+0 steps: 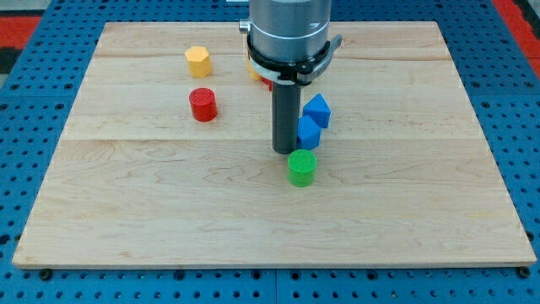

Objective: Move green star to top center

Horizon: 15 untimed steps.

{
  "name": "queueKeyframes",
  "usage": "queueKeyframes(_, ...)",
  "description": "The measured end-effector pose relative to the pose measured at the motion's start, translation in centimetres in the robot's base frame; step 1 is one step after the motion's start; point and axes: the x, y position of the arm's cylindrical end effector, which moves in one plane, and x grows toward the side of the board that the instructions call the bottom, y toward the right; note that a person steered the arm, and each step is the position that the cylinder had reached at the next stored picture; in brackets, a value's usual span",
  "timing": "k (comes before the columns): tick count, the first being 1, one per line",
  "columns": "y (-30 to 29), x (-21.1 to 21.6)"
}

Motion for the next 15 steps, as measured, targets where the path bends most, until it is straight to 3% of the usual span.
queueKeyframes(7,-0.9,-7.6)
queueKeyframes(11,0.8,-7.6)
queueKeyframes(13,1.5,-12.6)
queueKeyframes(15,5.7,-14.3)
